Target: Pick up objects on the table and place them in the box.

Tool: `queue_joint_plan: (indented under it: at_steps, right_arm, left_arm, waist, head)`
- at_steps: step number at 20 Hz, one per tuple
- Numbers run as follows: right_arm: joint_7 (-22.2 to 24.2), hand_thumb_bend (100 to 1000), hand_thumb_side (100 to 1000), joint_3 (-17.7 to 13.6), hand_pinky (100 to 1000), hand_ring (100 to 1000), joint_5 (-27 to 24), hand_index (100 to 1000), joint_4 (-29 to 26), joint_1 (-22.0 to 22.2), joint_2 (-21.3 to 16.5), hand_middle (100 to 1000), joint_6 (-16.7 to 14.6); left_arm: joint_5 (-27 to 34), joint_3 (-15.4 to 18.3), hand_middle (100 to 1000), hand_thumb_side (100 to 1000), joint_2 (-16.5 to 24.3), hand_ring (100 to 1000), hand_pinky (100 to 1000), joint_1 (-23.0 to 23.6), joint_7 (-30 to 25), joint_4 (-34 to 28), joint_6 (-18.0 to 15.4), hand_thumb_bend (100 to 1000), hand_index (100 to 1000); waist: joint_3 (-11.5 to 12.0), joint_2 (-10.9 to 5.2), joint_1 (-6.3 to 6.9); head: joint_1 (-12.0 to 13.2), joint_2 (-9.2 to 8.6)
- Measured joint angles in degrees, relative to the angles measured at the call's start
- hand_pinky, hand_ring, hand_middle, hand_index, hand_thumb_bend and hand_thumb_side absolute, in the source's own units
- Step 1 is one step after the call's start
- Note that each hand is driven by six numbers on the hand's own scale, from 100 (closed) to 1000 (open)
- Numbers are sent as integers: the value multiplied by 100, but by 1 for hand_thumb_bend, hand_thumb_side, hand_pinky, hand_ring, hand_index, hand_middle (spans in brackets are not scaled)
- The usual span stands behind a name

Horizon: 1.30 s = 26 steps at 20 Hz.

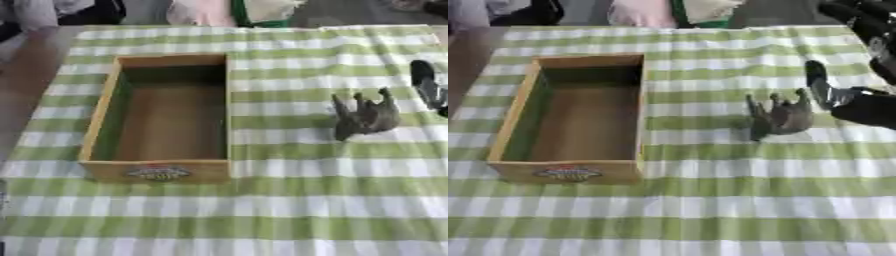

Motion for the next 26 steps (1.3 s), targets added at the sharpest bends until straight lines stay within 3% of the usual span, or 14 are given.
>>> queue_joint_plan:
  at_steps: [5,10,15,20,26]
  right_arm:
    - [418,191,691,408,892,929,-57,998,440,-236,-551,903,-156]
    - [842,228,657,728,888,925,-207,992,977,-547,-833,887,-332]
    - [1528,365,520,914,886,915,-228,1000,1330,-852,-897,852,-443]
    - [2565,437,497,957,893,923,-306,1000,1535,-1128,-903,850,-468]
    - [3046,446,513,1122,893,927,-303,1000,1871,-1414,-890,857,-514]
  left_arm:
    - [2,-34,618,776,16,544,412,0,-49,0,0,422,725]
    - [12,-51,618,774,17,544,412,-3,-96,0,0,422,725]
    - [27,-71,618,772,18,544,412,-9,-125,0,-1,421,725]
    - [29,-74,618,772,19,544,412,-12,-146,0,0,421,725]
    - [31,-87,618,774,19,543,412,-13,-157,0,7,420,724]
  waist:
    - [38,-27,-1]
    - [96,-36,-1]
    - [120,-39,-1]
    - [137,-53,-4]
    - [153,-54,-6]
  head:
    - [-103,1]
    - [-188,0]
    - [-237,-1]
    - [-252,-1]
    - [-275,-42]
